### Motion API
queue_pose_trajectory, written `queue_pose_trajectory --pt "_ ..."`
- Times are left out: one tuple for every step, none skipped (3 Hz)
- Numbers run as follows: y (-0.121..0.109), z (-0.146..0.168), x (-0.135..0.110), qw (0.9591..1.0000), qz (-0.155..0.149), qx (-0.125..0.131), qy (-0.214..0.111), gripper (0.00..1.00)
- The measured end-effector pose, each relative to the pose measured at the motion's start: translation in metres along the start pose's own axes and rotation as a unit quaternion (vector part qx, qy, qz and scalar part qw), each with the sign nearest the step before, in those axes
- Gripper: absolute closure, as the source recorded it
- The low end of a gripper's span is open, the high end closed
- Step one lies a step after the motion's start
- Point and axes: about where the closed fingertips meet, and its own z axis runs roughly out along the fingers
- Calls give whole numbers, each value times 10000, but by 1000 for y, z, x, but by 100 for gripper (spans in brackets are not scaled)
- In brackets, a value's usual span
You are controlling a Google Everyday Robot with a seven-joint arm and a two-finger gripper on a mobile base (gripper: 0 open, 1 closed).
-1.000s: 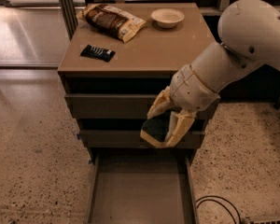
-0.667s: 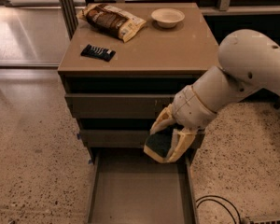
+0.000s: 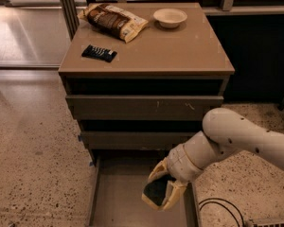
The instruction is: Place sponge into bottom drawer
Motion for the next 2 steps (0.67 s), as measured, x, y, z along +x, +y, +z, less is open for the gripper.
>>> queue_pose_trajectory --pt "-2 72 19 9998 149 16 -159 100" --pt "-2 72 19 9998 149 16 -158 100"
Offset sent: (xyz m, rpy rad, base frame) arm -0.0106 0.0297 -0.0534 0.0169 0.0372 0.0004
